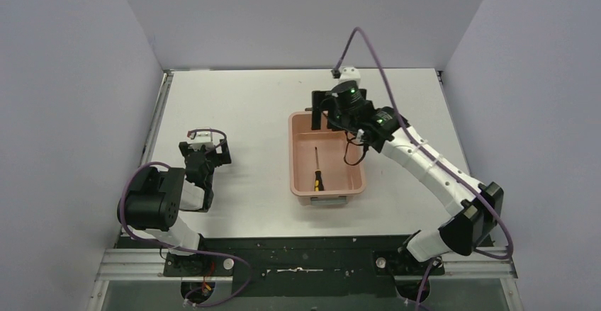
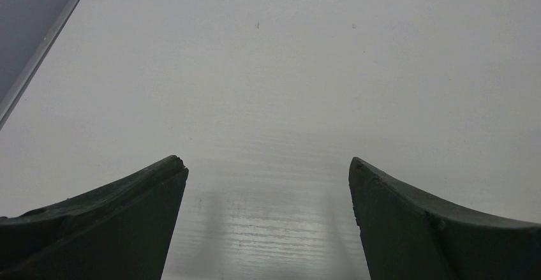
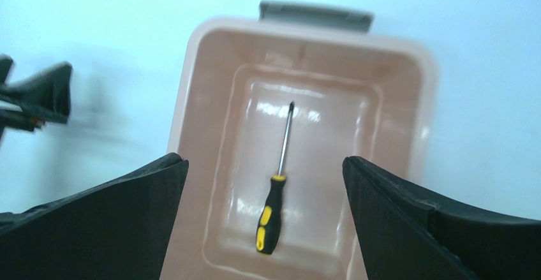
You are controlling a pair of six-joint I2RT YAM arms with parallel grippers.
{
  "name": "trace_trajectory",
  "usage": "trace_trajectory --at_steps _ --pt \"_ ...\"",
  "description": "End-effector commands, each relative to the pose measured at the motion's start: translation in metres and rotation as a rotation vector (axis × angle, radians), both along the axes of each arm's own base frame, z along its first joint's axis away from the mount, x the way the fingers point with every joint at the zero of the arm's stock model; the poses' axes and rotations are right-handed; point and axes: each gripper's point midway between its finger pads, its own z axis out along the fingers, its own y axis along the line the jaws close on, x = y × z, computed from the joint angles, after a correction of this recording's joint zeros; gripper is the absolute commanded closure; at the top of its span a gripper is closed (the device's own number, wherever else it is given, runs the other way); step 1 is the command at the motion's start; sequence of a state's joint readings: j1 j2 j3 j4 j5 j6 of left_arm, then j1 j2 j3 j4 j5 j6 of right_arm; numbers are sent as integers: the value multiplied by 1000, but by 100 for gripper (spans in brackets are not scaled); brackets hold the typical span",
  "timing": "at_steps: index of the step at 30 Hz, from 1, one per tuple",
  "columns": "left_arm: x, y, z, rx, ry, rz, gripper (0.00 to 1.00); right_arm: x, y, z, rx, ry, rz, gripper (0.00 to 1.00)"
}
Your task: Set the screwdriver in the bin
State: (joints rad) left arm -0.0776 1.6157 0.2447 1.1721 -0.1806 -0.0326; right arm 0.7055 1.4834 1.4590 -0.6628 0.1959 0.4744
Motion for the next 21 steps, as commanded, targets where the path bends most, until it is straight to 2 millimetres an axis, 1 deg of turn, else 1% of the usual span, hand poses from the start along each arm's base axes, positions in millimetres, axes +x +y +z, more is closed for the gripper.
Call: trace_trajectory --at_steps 1,4,6,8,10,12,14,16,17,18,21 --pt "6 0 15 0 -54 -3 3 28 -52 47 -34 -189 -41 0" --pt "6 0 15 1 -54 -3 3 37 -88 56 -136 -315 -101 0" --pt "6 0 15 3 -55 -2 3 43 -116 55 -197 -373 -137 0" --pt "6 0 15 1 -54 -3 3 46 -147 51 -214 -429 -193 0" --pt "6 0 14 1 -54 -3 3 49 -178 34 -203 -462 -253 0" --pt "6 0 14 0 -54 -4 2 49 -197 14 -151 -490 -266 0" --pt "6 0 15 0 -54 -3 3 44 -211 -10 -128 -502 -282 0" --pt "6 0 14 0 -52 -2 3 38 -221 -34 -128 -509 -297 0" --pt "6 0 14 1 -52 -4 3 32 -226 -56 -138 -490 -306 0" --pt "6 0 14 1 -52 -4 3 28 -229 -68 -143 -486 -312 0" --pt "6 0 14 0 -52 -4 3 18 -239 -93 -134 -494 -359 0"
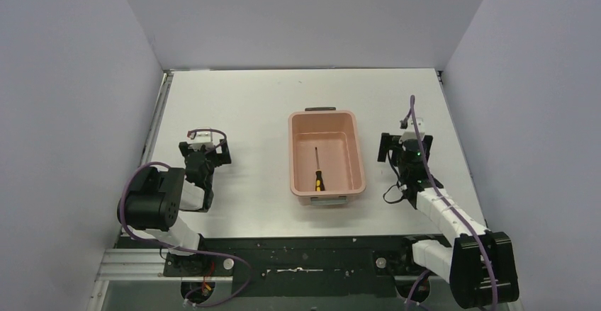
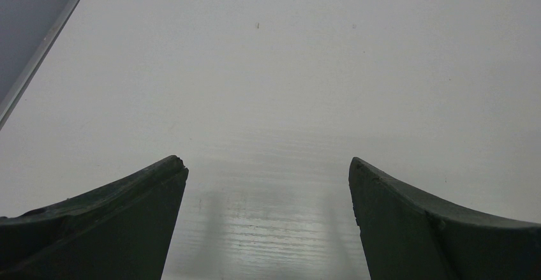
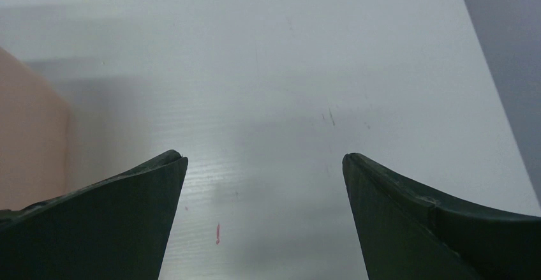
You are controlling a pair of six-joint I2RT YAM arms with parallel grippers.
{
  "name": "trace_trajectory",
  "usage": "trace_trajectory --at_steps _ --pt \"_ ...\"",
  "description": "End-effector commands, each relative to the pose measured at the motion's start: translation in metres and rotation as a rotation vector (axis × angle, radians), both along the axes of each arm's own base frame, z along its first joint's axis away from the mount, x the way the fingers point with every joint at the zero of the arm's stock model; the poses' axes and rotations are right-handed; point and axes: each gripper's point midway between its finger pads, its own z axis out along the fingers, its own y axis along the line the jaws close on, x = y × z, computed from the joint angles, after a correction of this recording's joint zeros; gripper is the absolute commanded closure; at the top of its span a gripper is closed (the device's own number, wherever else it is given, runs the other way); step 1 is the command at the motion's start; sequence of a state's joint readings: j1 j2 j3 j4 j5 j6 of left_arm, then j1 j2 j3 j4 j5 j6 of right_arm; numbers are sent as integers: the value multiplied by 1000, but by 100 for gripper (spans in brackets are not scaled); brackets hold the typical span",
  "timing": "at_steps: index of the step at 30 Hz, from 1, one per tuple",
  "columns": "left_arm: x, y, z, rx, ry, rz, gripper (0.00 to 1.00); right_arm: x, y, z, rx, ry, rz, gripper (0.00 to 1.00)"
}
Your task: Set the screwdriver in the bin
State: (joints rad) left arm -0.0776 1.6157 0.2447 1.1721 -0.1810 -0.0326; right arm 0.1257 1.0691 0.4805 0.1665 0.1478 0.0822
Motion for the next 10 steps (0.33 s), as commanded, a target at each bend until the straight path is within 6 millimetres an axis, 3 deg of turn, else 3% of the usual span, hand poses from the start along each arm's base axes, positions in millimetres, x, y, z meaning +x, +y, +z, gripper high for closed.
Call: trace_trajectory --at_steps 1,6,10 --pt "6 0 14 0 -52 -5 3 9 -1 25 37 -244 3 0" --pt "7 -1 13 -1 -48 -6 3 -3 -3 10 55 -278 -6 0" --pt "7 -1 14 0 -50 -5 3 -4 -2 8 59 -268 -4 0"
